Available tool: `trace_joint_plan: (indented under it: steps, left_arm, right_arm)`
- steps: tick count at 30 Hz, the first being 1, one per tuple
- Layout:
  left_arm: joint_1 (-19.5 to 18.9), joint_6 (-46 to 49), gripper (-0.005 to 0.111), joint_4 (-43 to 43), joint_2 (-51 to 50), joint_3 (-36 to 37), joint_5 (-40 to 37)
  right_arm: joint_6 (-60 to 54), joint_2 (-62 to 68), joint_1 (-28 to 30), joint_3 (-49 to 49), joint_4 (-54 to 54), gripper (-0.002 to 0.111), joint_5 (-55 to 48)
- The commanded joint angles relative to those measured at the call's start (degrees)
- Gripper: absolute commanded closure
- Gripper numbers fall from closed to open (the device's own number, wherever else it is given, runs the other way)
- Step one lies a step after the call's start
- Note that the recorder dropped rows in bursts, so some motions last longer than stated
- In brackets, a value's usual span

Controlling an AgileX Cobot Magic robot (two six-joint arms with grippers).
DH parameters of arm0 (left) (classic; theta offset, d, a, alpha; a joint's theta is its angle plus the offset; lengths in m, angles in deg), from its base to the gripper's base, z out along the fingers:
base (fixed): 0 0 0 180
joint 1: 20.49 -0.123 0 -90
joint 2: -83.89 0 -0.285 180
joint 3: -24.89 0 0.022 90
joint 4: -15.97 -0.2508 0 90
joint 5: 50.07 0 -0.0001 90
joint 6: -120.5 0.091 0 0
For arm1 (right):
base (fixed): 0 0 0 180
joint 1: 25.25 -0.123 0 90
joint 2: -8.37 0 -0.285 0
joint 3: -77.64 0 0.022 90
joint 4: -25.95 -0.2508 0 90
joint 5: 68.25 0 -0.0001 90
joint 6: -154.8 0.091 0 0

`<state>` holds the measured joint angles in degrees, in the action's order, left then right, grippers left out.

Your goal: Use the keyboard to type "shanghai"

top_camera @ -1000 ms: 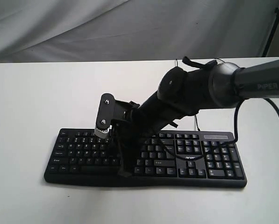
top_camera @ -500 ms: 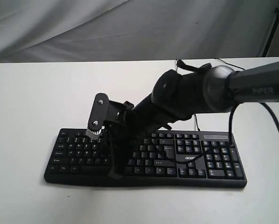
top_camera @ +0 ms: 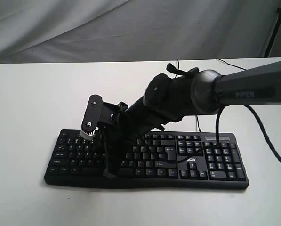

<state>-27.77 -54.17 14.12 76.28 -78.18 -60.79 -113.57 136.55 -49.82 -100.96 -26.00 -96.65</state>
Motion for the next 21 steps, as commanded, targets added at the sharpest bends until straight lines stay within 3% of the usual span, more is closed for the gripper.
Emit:
trace_joint_plan:
  steps: [1,21]
  left_arm:
    - [0.2,-0.2,0.106,0.0,-0.2,0.3,0.2]
    - [0.2,-0.2,0.106,0.0,-0.2,0.3,0.2]
  right_arm:
    - [0.0,1.2,0.1,-0.2,0.6,0.108,1.7]
    - [-0.2,1.4,0.1,-0.2,0.9,0.108,2.1]
